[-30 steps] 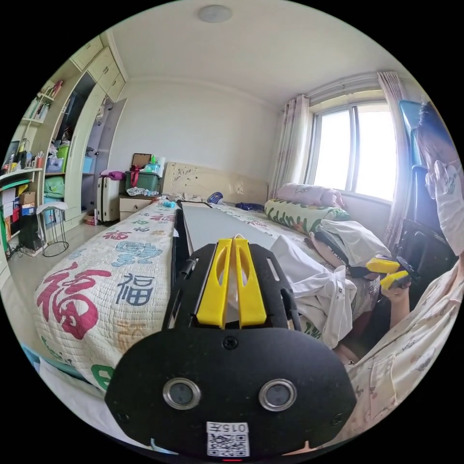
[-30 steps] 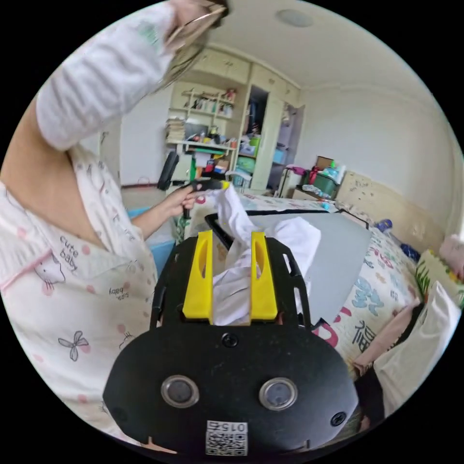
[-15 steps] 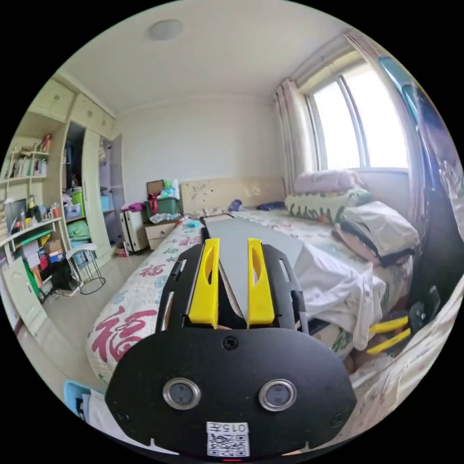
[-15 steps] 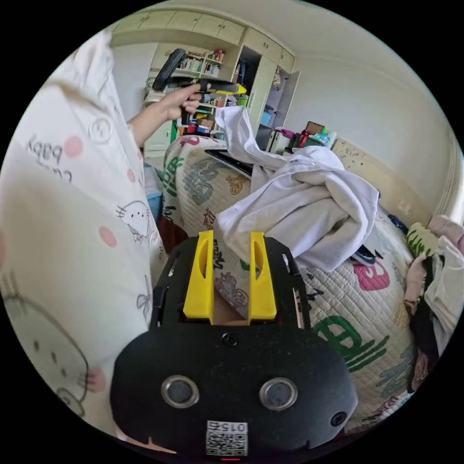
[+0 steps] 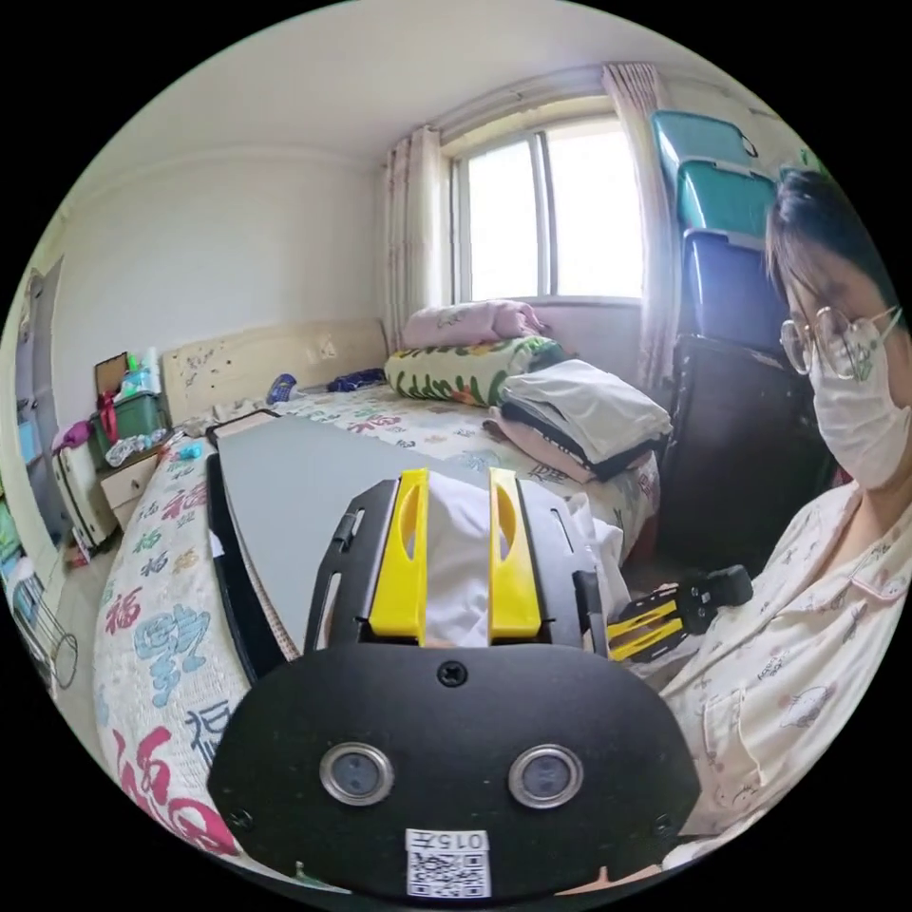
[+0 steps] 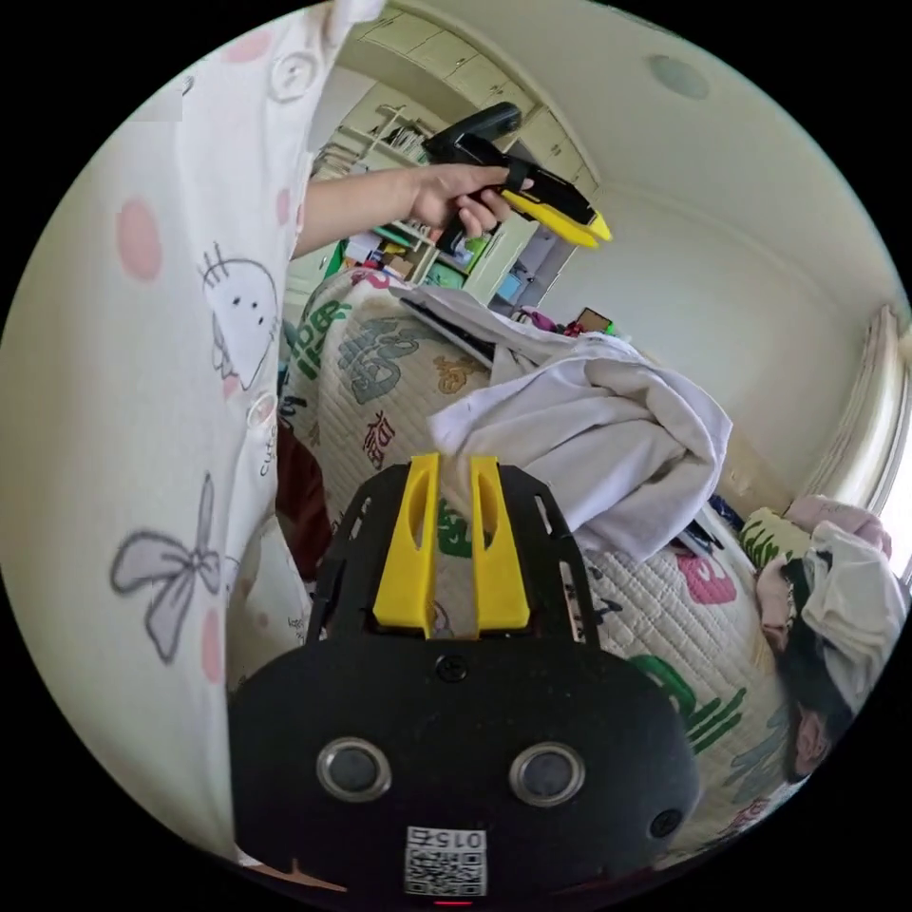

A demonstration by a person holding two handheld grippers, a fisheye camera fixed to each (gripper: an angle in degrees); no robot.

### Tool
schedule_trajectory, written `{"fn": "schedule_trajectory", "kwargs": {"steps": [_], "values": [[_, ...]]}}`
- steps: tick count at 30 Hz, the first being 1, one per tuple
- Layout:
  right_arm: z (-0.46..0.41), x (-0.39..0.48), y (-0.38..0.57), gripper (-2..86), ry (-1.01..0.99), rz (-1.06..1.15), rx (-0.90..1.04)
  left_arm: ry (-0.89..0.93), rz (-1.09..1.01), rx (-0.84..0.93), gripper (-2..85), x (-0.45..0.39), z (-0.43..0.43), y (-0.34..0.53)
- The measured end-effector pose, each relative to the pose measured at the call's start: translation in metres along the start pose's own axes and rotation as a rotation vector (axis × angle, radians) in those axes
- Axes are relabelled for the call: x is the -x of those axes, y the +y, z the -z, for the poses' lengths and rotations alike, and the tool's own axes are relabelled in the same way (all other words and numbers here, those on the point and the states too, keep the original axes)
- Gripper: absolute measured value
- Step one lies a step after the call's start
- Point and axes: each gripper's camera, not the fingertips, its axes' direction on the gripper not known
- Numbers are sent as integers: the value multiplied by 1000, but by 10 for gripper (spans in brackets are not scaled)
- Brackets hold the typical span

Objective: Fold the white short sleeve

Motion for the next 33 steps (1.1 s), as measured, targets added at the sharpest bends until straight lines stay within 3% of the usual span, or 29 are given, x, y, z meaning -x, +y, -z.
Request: {"fn": "schedule_trajectory", "kwargs": {"steps": [6,11,14,17,26,29,33], "values": [[45,-64,46,-7,-52,-398,-153,56,-249,75,58,-64,-89,-34],[124,-145,146,-10,-221,-878,-465,205,-515,248,61,-130,-194,-64],[153,-156,178,-10,-180,-936,-520,363,-555,447,69,-160,-266,-76],[163,-155,184,-10,-99,-883,-432,519,-563,640,64,-185,-330,-80],[165,-158,218,-10,-164,-833,-410,540,-562,864,26,-212,-420,-41],[165,-159,229,-10,-176,-850,-406,625,-482,880,0,-201,-419,-26],[168,-171,244,-10,-195,-932,-457,528,-413,738,-6,-177,-373,-19]]}}
